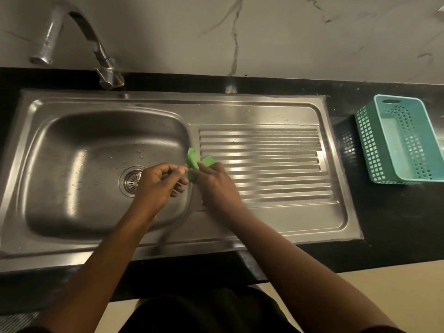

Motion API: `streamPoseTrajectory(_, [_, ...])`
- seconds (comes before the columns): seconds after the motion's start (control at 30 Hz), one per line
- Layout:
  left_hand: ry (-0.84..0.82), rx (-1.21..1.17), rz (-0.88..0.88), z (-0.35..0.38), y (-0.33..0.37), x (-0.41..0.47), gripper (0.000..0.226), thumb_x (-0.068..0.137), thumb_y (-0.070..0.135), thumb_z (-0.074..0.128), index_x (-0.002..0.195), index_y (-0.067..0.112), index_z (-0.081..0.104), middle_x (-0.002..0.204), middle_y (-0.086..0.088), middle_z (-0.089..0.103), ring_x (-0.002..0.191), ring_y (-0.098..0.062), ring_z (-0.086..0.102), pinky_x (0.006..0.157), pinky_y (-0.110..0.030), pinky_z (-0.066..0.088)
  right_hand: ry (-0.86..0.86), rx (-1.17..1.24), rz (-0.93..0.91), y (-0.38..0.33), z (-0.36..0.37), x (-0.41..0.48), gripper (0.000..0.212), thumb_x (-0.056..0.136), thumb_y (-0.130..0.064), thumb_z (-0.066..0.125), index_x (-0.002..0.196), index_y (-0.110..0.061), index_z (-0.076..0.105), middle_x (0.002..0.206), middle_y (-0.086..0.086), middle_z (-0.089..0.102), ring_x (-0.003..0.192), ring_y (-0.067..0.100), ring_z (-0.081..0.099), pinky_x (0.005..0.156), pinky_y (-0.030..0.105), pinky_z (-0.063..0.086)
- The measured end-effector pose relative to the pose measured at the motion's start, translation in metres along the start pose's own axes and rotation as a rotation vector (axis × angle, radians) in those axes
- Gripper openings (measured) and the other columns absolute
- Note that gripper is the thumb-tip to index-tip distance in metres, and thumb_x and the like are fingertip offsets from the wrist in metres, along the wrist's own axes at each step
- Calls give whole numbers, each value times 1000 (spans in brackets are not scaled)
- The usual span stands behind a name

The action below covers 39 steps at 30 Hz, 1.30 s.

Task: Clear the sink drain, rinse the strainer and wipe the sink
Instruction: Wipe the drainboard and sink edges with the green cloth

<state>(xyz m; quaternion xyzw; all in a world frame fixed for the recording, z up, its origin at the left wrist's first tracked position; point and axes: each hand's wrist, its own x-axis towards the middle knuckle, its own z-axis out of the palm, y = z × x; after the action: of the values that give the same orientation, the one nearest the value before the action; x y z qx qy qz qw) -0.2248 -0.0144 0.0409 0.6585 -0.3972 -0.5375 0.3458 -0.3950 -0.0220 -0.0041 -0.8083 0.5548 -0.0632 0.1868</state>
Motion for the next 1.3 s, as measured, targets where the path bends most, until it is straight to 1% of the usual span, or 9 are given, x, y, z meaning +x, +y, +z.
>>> streamPoseTrajectory(0.13, [-17, -7, 12, 6, 5, 2, 17, 103, 15, 66, 106, 4, 78, 82, -7, 77, 69, -17, 66, 65, -27, 54, 15, 25, -54, 46, -13, -32, 55, 90, -10, 71, 142, -25, 65, 148, 0, 62, 116, 30, 56, 95, 38, 52])
streamPoseTrajectory(0.4, [-73, 13, 1, 10, -1, 9, 15, 102, 20, 68, 103, 11, 80, 84, -7, 81, 70, -15, 70, 67, -28, 56, 203, -1, 504, 166, -64, -109, 62, 81, 3, 81, 137, -20, 69, 130, 9, 73, 109, 34, 61, 81, 30, 46])
streamPoseTrajectory(0.53, [-76, 6, 6, 7, -3, 12, 15, 102, 22, 68, 104, 14, 81, 86, -6, 81, 70, -14, 71, 66, -26, 57, 358, 31, 681, 133, -46, -96, 48, 93, 2, 65, 132, -26, 70, 111, 5, 76, 98, 29, 61, 74, 41, 55])
streamPoseTrajectory(0.67, [-73, 7, -1, 7, -1, 12, 15, 102, 21, 68, 104, 12, 80, 84, -6, 81, 71, -16, 71, 68, -30, 57, 289, 26, 479, 48, -11, -64, 37, 99, -14, 60, 128, -35, 67, 119, -4, 72, 103, 24, 63, 82, 38, 55])
streamPoseTrajectory(0.8, [-53, 10, 17, 13, 6, 10, 18, 103, 17, 67, 108, 5, 79, 84, -10, 78, 69, -17, 67, 67, -30, 54, 108, 14, 250, -11, 6, -32, 55, 95, -17, 58, 148, -33, 55, 143, 0, 61, 118, 29, 57, 88, 38, 51])
streamPoseTrajectory(0.9, [-57, 20, 39, 16, 12, 8, 19, 103, 16, 66, 109, 1, 77, 87, -14, 76, 65, -13, 65, 67, -29, 53, 5, -34, 91, -20, 2, -21, 50, 101, -19, 48, 151, -28, 53, 147, 5, 56, 121, 31, 56, 91, 45, 53])
streamPoseTrajectory(1.0, [-63, 36, 52, 19, 17, 8, 20, 103, 15, 65, 111, 1, 77, 89, -15, 76, 69, -17, 65, 68, -31, 53, -11, -49, -46, 1, -10, -29, 46, 99, -22, 58, 144, -29, 61, 148, 1, 59, 119, 30, 59, 87, 43, 54])
streamPoseTrajectory(1.1, [-67, 32, 53, 19, 16, 8, 20, 103, 15, 65, 111, 1, 77, 91, -17, 77, 70, -19, 66, 68, -31, 53, 40, -50, 43, 43, -26, -54, 44, 94, -18, 69, 137, -29, 69, 145, 6, 65, 119, 34, 65, 86, 41, 58])
streamPoseTrajectory(1.3, [-74, 15, 18, 19, 11, 7, 19, 103, 15, 66, 110, 1, 77, 88, -15, 76, 69, -19, 65, 67, -30, 51, 121, -65, 483, 151, -72, -111, 58, 83, -15, 81, 135, -37, 70, 140, 7, 69, 105, 35, 74, 85, 40, 61])
